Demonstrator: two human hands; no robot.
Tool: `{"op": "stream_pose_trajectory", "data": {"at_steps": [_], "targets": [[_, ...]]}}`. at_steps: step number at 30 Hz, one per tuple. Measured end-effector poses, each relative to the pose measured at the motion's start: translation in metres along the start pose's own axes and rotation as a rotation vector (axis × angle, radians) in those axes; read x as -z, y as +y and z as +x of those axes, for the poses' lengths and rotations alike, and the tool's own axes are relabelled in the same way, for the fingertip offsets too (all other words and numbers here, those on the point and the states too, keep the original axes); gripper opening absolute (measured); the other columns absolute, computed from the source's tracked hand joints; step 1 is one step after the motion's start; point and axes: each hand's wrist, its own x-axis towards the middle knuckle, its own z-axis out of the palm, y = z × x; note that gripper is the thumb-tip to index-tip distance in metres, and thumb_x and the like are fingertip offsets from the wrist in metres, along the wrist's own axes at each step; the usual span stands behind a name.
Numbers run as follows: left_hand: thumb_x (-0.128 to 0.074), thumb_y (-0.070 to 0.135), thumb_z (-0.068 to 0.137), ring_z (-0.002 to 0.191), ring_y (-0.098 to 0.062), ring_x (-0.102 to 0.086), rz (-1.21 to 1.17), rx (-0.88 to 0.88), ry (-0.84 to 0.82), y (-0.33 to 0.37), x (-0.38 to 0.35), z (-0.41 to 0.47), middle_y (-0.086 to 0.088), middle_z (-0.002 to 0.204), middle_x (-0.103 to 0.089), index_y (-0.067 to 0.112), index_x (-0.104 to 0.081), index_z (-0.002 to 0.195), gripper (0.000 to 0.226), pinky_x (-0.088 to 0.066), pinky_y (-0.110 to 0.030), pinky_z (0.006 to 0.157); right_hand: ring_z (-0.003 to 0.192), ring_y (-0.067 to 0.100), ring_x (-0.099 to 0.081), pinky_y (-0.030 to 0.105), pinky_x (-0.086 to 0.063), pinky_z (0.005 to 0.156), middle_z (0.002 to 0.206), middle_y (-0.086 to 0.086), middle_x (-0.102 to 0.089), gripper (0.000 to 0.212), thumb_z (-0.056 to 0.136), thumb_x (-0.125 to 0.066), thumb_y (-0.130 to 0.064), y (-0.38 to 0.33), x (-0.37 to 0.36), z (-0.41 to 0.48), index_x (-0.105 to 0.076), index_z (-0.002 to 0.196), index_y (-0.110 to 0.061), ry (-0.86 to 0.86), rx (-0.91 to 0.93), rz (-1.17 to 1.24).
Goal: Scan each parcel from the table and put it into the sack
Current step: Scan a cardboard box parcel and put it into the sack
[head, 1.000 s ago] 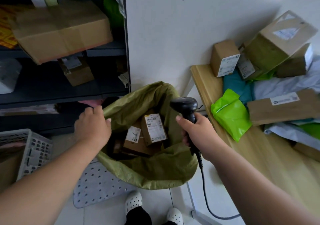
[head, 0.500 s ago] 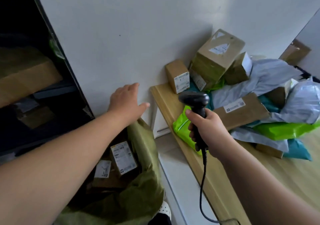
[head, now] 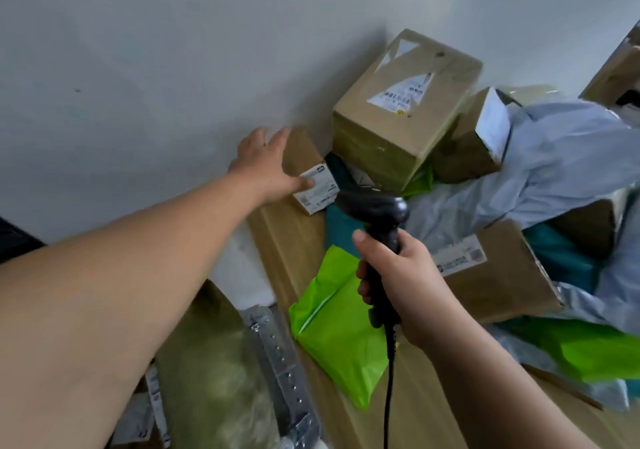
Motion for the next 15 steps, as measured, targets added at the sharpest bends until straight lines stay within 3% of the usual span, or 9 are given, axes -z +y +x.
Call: {"op": "stream_pose_trajectory", "data": {"at_steps": [7, 11, 15], "targets": [[-0.07, 0.064, 0.069, 0.144, -0.035, 0.0, 0.03, -0.044, -0.086, 0.008, -0.033, 0.04, -0.01, 0.159, 0.001, 0.04, -0.01, 0.151, 0.104, -0.013, -0.044, 0.117, 0.051, 0.017, -0.055, 0.028, -0.045, 0.048, 0.063, 0.003, -0.057, 0.025, 0.091, -0.067, -0.033, 0.017, 0.016, 0.023, -0.053, 0.085, -0.013, -0.031, -0.028, 0.058], [-0.078, 0.047, 0.069, 0.143, -0.036, -0.009, -0.065, -0.054, -0.002, 0.01, -0.043, 0.034, -0.016, 0.155, -0.011, 0.028, -0.023, 0.148, 0.099, -0.016, -0.04, 0.116, 0.051, 0.018, -0.055, 0.03, -0.046, 0.049, 0.062, 0.003, -0.057, 0.026, 0.091, -0.067, -0.034, 0.022, 0.02, 0.024, -0.053, 0.084, -0.013, -0.024, -0.041, 0.079], [-0.082, 0.043, 0.062, 0.127, -0.036, -0.033, -0.036, -0.037, 0.051, 0.004, -0.035, 0.014, -0.015, 0.136, -0.038, 0.025, -0.035, 0.135, 0.089, -0.033, -0.04, 0.103, 0.051, 0.018, -0.055, 0.031, -0.046, 0.05, 0.064, 0.004, -0.057, 0.026, 0.091, -0.068, -0.035, 0.023, 0.02, 0.017, -0.054, 0.083, -0.015, -0.016, -0.051, 0.097]]}}
